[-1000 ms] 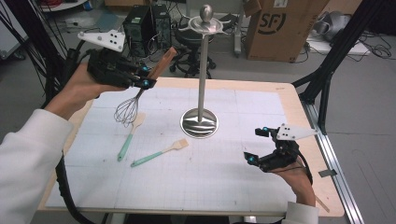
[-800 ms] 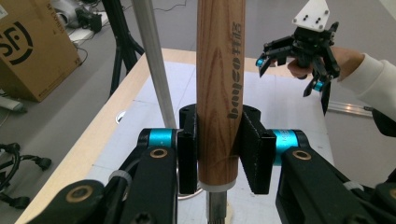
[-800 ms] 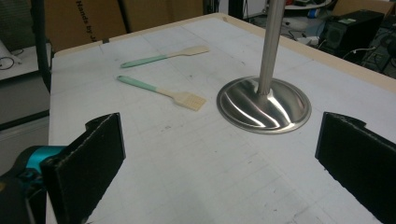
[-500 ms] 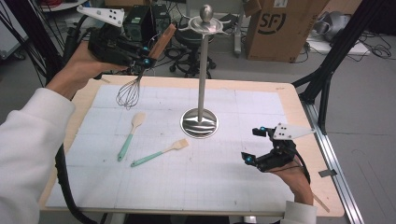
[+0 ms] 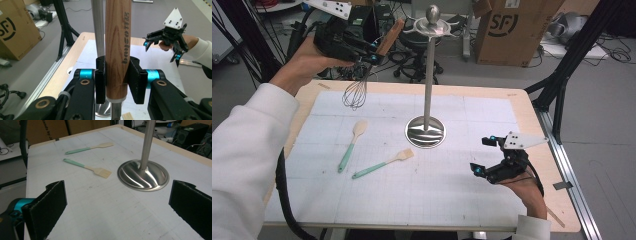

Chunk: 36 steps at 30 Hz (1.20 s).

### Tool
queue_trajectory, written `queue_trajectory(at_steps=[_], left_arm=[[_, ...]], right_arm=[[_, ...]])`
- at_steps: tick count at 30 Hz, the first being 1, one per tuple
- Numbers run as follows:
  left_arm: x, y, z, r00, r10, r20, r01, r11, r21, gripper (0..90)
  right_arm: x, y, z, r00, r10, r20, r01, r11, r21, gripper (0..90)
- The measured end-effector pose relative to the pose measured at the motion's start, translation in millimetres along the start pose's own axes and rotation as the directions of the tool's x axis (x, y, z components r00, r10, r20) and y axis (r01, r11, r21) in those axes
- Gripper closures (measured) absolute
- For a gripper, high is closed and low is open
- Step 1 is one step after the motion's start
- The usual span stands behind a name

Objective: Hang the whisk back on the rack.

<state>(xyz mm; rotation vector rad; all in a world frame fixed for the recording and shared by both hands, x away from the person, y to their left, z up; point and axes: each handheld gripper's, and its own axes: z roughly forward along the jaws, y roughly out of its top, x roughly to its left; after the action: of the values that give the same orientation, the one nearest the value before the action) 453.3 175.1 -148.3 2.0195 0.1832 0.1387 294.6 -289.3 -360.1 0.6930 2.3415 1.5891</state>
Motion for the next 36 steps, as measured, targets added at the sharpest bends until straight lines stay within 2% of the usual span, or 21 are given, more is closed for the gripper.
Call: queue_trajectory(at_steps=[6,11,12,17,22,36], left_arm=[[2.8,0.5,2.1,0.9998,0.002,0.021,-0.002,1.0,-0.005,70.5],[4.4,-0.1,5.6,1.0,0.0,0.005,0.0,1.0,0.006,70.5],[5.0,-0.3,6.2,0.9999,-0.002,0.017,0.002,1.0,-0.001,70.5],[7.8,-1.8,9.0,0.9999,-0.005,0.009,0.005,1.0,0.008,70.5],[8.5,-1.8,12.4,0.9998,-0.004,0.018,0.003,1.0,0.006,70.5],[8.0,-3.2,36.1,0.9989,-0.004,0.047,0.003,0.9996,0.027,70.5]], right_arm=[[-1.0,0.0,0.3,1.0,0.001,0.004,-0.001,1.0,0.002,0.3],[0.0,0.1,0.6,1.0,-0.002,0.002,0.002,1.0,0.003,0.3],[-0.3,0.1,0.9,1.0,-0.005,0.003,0.005,1.0,0.003,0.3],[-0.4,-0.1,1.1,1.0,0.0,0.001,0.0,1.0,0.006,0.2],[-1.3,-0.4,-0.2,1.0,0.0,0.007,0.0,1.0,0.002,0.3],[-0.9,-0.6,-0.3,1.0,0.005,0.002,-0.005,1.0,0.004,0.3]])
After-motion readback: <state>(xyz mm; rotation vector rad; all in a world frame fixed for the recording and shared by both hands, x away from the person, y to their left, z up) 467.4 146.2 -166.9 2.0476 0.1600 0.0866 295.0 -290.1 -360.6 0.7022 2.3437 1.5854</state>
